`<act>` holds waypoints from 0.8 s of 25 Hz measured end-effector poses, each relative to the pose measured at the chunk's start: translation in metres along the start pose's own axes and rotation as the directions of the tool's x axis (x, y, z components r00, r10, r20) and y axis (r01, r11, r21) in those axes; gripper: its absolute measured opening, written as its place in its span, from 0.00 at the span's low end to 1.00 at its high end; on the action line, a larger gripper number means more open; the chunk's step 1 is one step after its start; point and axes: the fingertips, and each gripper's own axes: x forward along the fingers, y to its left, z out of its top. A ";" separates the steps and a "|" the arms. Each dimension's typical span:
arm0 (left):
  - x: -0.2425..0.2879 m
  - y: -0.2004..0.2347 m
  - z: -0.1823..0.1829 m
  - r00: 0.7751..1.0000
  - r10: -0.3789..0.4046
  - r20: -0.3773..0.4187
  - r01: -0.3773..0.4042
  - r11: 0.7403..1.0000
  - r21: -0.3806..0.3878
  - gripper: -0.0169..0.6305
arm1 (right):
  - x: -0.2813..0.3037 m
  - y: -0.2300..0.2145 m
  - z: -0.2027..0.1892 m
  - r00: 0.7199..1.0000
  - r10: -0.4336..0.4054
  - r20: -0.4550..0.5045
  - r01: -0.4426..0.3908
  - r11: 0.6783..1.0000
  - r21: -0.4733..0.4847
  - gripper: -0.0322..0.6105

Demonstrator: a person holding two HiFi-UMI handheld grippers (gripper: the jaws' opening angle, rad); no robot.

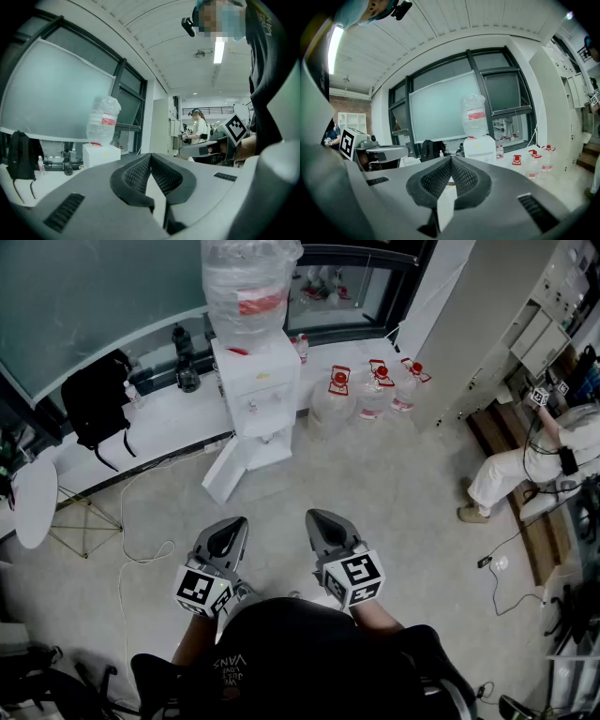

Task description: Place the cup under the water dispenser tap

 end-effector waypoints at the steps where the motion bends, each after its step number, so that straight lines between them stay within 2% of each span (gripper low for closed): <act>1: 0.001 -0.003 0.001 1.000 0.002 -0.026 -0.003 1.000 -0.009 0.06 | 0.000 -0.001 0.000 1.000 0.001 0.000 -0.001 1.000 -0.001 0.12; 3: 0.003 -0.007 0.003 0.999 0.005 -0.047 -0.006 1.000 -0.022 0.06 | 0.000 -0.002 0.000 1.000 0.010 0.005 -0.010 1.000 0.000 0.12; 6: 0.005 -0.011 0.001 1.000 0.011 -0.017 -0.011 0.999 -0.036 0.06 | -0.002 -0.004 -0.001 0.999 0.042 0.027 -0.042 0.999 0.013 0.12; 12: 0.011 -0.008 -0.009 0.999 0.040 -0.027 -0.041 0.998 -0.044 0.06 | 0.001 -0.010 0.000 0.998 0.056 0.036 -0.056 0.998 -0.002 0.12; 16: 0.015 0.011 -0.013 0.999 0.038 -0.014 -0.038 0.997 -0.071 0.06 | 0.020 -0.011 0.000 0.998 0.054 0.027 -0.054 0.998 0.020 0.12; 20: 0.029 0.048 -0.013 1.000 0.015 -0.009 -0.015 0.996 -0.082 0.06 | 0.058 -0.017 0.007 0.999 0.021 0.027 -0.021 0.999 0.024 0.12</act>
